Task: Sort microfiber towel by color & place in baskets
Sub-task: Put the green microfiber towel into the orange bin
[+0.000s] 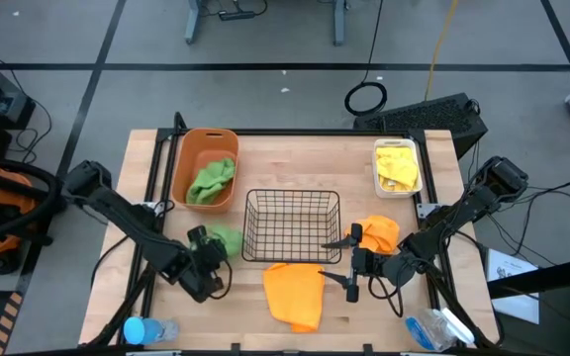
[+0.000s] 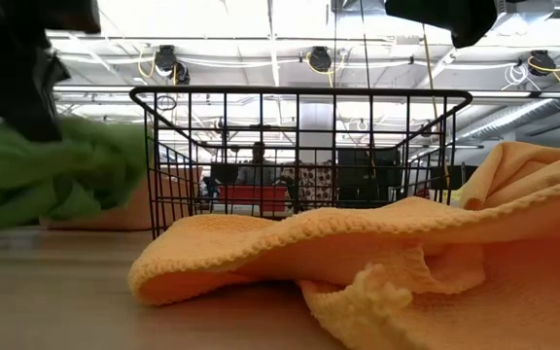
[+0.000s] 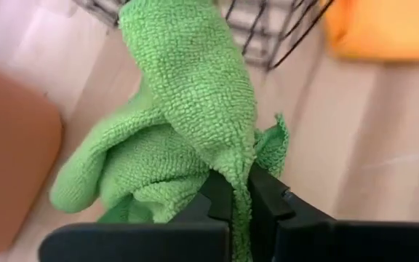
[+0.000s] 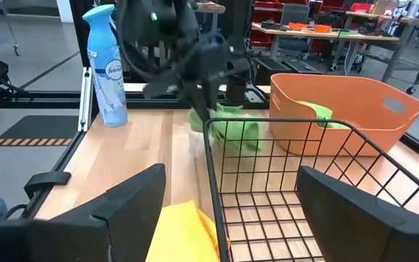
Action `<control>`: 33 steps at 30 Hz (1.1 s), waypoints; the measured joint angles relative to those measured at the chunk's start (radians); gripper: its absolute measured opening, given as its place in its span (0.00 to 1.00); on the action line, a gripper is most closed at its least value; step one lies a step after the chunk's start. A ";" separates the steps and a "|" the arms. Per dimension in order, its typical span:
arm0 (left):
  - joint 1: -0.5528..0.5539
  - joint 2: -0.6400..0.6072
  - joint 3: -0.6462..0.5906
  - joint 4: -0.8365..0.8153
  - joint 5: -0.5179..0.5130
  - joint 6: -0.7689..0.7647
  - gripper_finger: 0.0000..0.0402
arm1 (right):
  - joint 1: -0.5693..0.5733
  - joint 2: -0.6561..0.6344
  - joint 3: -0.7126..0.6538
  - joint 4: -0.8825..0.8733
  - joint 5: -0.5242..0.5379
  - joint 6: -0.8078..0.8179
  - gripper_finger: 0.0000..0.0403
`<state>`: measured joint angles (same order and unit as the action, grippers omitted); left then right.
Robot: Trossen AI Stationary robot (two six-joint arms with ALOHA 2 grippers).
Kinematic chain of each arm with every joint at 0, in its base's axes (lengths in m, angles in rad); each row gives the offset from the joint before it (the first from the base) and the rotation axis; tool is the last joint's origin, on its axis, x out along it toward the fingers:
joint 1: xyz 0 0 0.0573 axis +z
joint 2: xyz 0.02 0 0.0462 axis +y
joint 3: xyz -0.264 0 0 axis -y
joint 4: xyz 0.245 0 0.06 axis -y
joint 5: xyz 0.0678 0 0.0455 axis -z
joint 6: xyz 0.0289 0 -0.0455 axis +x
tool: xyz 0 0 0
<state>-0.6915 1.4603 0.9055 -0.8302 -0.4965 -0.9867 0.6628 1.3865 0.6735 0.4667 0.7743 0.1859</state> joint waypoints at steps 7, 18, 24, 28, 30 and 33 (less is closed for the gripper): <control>-0.045 -0.078 0.072 -0.046 -0.066 0.001 0.03 | 0.001 0.000 0.000 0.000 -0.021 0.031 0.75; -0.116 -0.108 0.241 -0.038 -0.129 0.148 0.03 | -0.004 0.083 0.000 0.212 -0.060 -0.028 0.75; -0.140 -0.109 0.325 0.023 -0.185 0.305 0.03 | -0.046 0.220 0.029 0.470 -0.124 -0.127 0.75; -0.140 -0.109 0.365 0.119 -0.193 0.445 0.03 | -0.070 0.302 0.138 0.455 -0.126 -0.205 0.75; -0.138 -0.109 0.376 0.166 -0.193 0.521 0.03 | -0.079 0.343 0.209 0.410 -0.125 -0.263 0.76; -0.138 -0.109 0.393 0.235 -0.193 0.625 0.03 | -0.093 0.382 0.316 0.292 -0.121 -0.341 0.78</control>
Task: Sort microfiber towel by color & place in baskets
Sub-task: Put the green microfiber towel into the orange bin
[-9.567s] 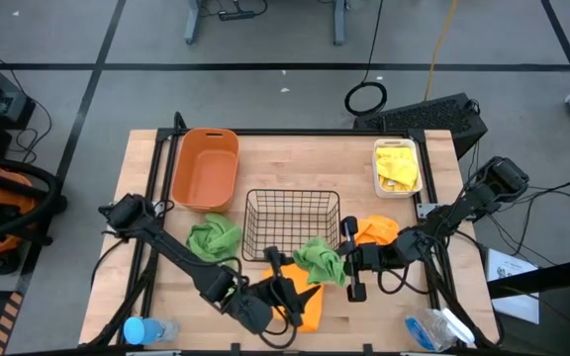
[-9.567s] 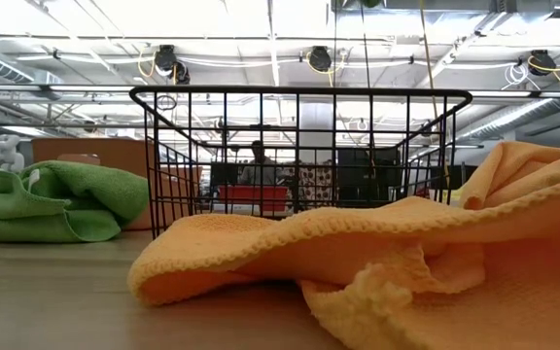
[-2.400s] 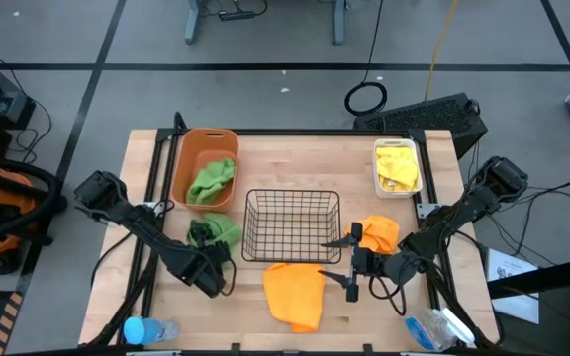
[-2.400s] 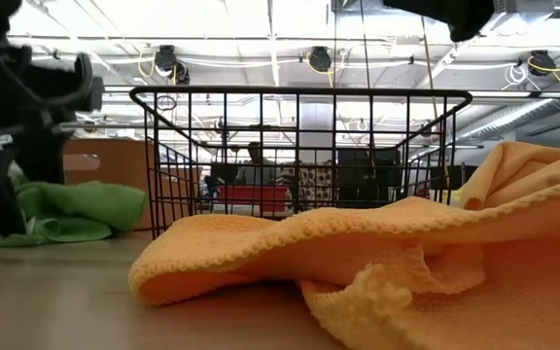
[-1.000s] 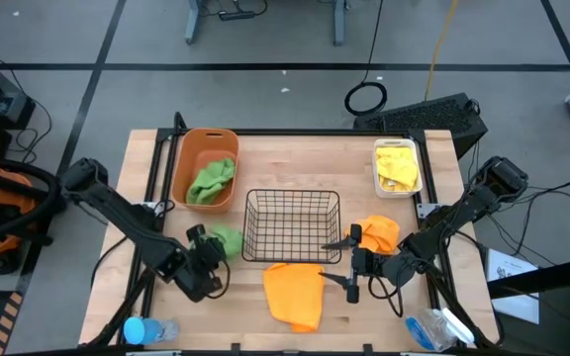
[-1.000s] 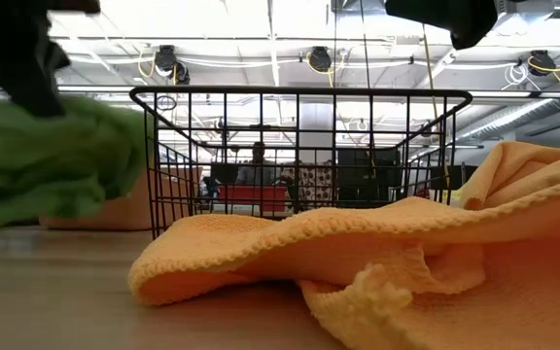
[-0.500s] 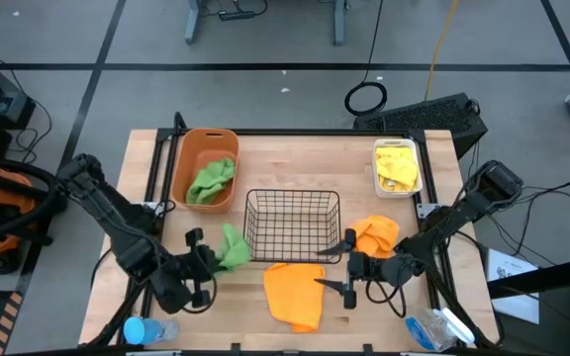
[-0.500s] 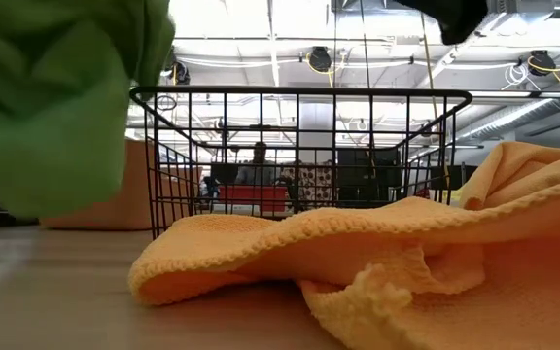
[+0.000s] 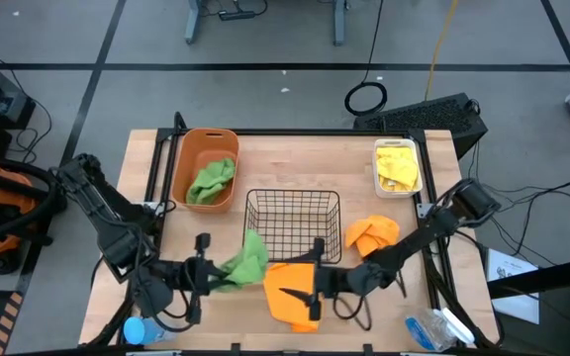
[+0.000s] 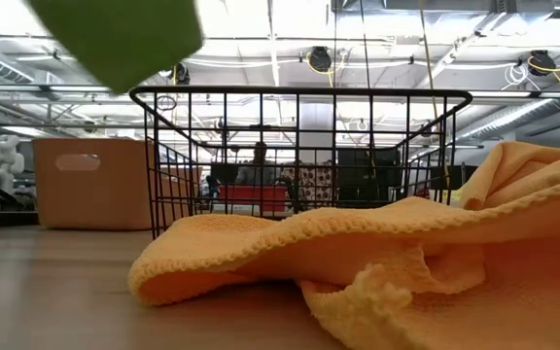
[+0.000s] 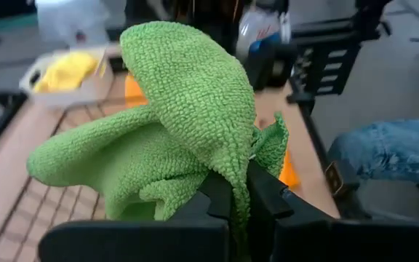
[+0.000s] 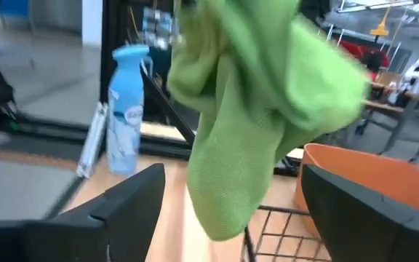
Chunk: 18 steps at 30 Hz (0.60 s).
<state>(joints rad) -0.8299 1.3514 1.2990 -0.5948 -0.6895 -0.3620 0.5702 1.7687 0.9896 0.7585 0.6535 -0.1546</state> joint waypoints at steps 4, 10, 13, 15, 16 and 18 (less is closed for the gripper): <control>0.000 0.000 0.023 0.057 0.000 0.103 0.03 | -0.025 0.019 0.109 -0.148 -0.001 0.021 0.79; 0.000 0.000 0.047 0.114 0.001 0.239 0.03 | -0.042 0.019 0.204 -0.328 -0.007 0.034 0.77; 0.000 0.000 0.047 0.153 0.001 0.303 0.03 | -0.057 0.019 0.224 -0.338 -0.090 0.054 0.71; 0.004 0.000 0.047 0.173 0.001 0.336 0.03 | -0.072 0.018 0.226 -0.337 -0.140 0.083 0.65; 0.005 0.000 0.047 0.182 0.002 0.346 0.03 | -0.079 0.018 0.225 -0.341 -0.155 0.091 0.62; 0.008 0.000 0.047 0.187 0.001 0.360 0.03 | -0.087 0.019 0.225 -0.344 -0.165 0.098 0.53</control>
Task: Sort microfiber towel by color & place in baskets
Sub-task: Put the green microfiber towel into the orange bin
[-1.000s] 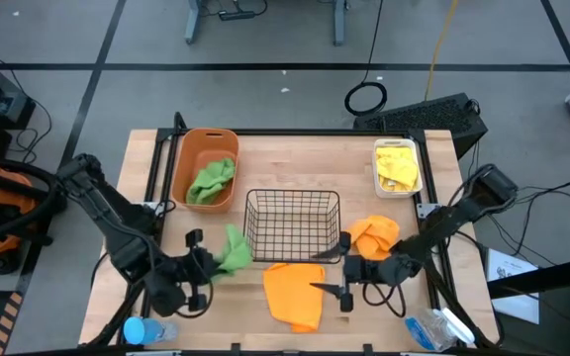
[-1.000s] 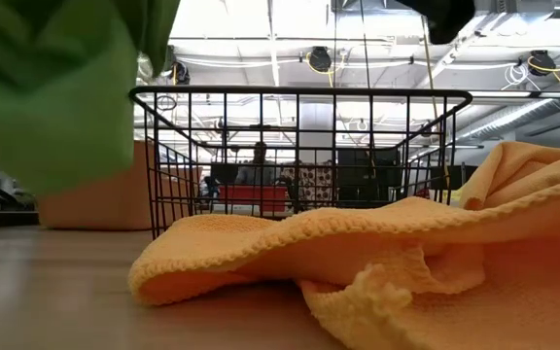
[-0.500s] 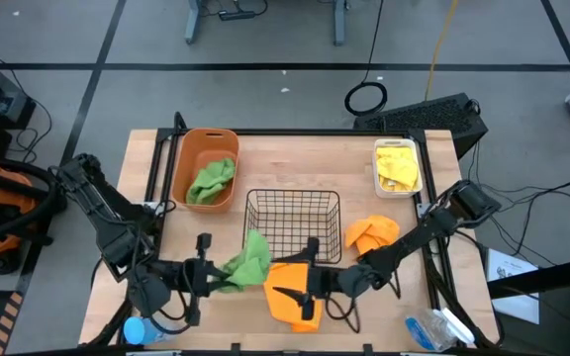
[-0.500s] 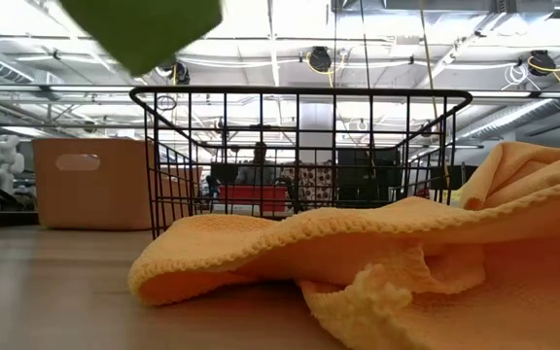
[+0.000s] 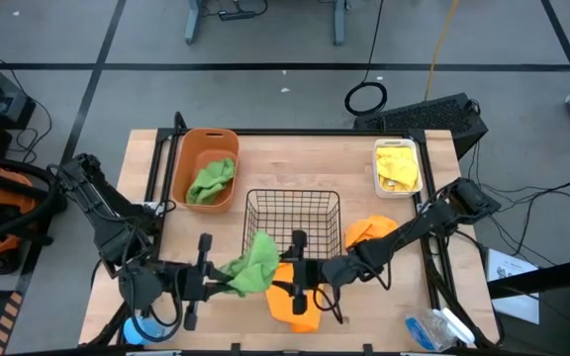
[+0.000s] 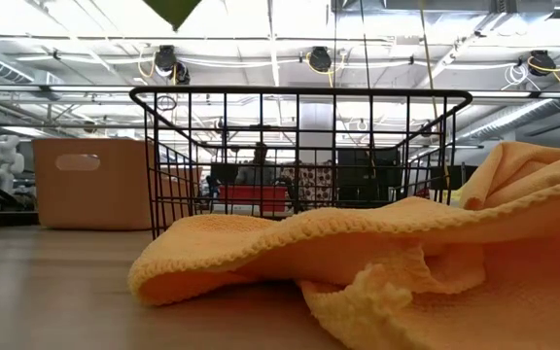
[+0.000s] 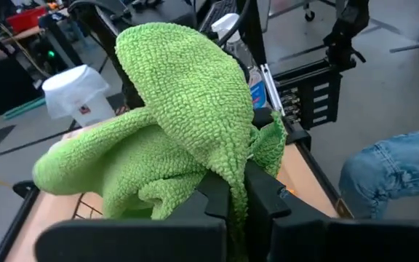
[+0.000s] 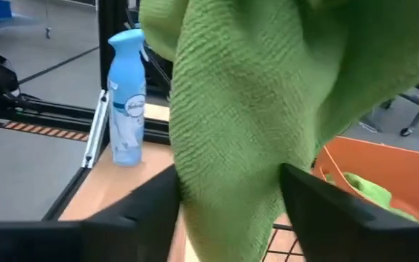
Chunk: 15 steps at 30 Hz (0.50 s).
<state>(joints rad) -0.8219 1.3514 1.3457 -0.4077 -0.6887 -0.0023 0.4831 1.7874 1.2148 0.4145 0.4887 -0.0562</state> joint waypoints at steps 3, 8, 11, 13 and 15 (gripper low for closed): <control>0.008 0.000 0.000 0.005 -0.010 0.009 0.03 | -0.004 0.000 0.000 0.011 -0.036 -0.014 0.36; 0.034 0.003 -0.012 -0.003 -0.031 0.007 0.05 | 0.013 0.000 0.000 0.058 -0.092 -0.104 0.05; 0.043 0.003 -0.019 -0.003 -0.032 -0.003 0.06 | 0.034 0.000 0.000 0.092 -0.011 -0.159 0.05; 0.048 0.003 -0.025 -0.003 -0.032 -0.010 0.06 | 0.046 0.000 0.000 0.113 0.049 -0.199 0.09; 0.050 0.004 -0.026 -0.008 -0.026 -0.015 0.06 | 0.058 0.000 0.000 0.131 0.116 -0.254 0.15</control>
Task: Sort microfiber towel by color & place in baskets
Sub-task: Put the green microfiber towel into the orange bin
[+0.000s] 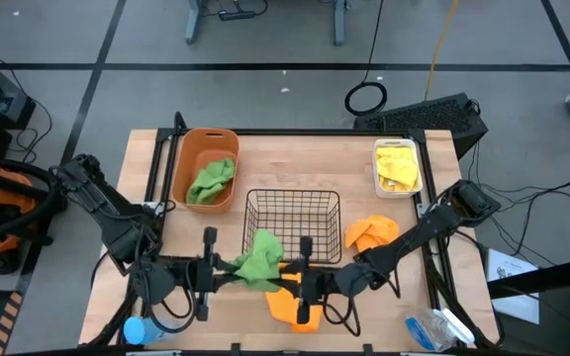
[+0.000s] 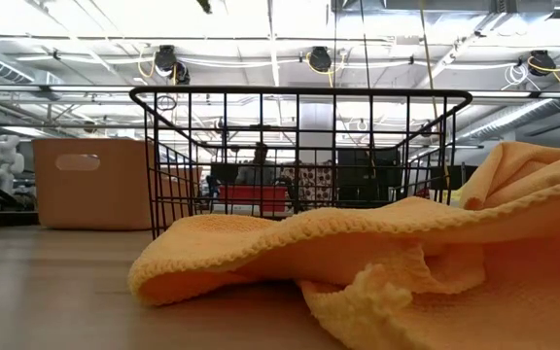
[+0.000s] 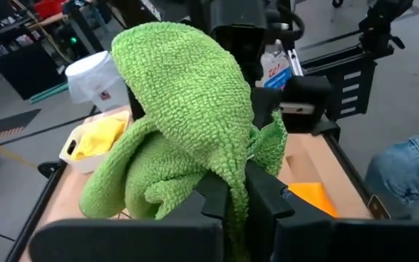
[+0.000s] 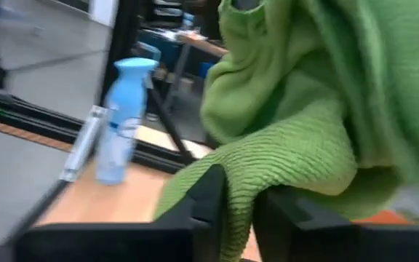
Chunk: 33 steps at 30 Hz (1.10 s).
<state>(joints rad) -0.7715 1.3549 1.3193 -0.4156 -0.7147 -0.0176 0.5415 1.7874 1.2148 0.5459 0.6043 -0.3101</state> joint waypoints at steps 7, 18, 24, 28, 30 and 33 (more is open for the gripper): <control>0.010 0.021 0.000 0.002 0.038 -0.025 0.06 | 0.027 0.000 0.000 0.096 0.152 -0.165 0.40; 0.043 0.083 0.000 0.002 0.038 -0.028 0.07 | 0.039 0.000 0.000 0.170 0.122 -0.255 0.71; 0.057 0.088 0.000 0.003 0.039 -0.029 0.07 | 0.056 0.000 0.010 0.211 0.140 -0.202 0.72; 0.087 0.111 0.000 0.006 0.072 -0.023 0.07 | 0.047 -0.001 0.035 0.206 0.053 -0.111 0.72; 0.099 0.125 0.000 0.014 0.102 -0.021 0.07 | 0.038 -0.001 0.043 0.186 0.042 -0.049 0.72; 0.108 0.141 0.000 0.019 0.108 -0.021 0.07 | 0.024 -0.001 0.053 0.148 0.041 0.021 0.69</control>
<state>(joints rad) -0.6639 1.4964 1.3190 -0.3962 -0.6067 -0.0383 0.5657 1.7866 1.2678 0.6942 0.6454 -0.2889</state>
